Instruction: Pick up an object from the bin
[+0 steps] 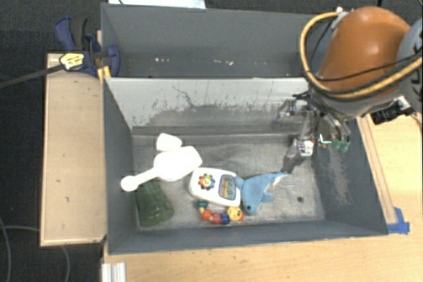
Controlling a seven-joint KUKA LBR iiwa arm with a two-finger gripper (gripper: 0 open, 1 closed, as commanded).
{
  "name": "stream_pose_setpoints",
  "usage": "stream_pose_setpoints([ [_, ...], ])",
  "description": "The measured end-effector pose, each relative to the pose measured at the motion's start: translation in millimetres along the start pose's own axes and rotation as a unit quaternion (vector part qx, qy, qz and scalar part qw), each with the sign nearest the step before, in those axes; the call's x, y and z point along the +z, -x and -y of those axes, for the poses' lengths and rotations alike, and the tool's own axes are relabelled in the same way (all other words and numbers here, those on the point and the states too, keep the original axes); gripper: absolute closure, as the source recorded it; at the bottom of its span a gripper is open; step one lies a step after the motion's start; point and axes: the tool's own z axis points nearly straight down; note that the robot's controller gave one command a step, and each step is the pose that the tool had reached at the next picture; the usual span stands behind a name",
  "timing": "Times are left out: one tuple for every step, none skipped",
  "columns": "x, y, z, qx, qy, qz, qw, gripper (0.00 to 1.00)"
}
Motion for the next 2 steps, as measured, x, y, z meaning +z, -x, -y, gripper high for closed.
stream_pose_setpoints([
  [-4,1.5,0,0.0,0.0,0.0044,1.0,0.0],
  [73,-26.1,-19,-0.034,0.0,0.0059,0.9994,0.0],
])
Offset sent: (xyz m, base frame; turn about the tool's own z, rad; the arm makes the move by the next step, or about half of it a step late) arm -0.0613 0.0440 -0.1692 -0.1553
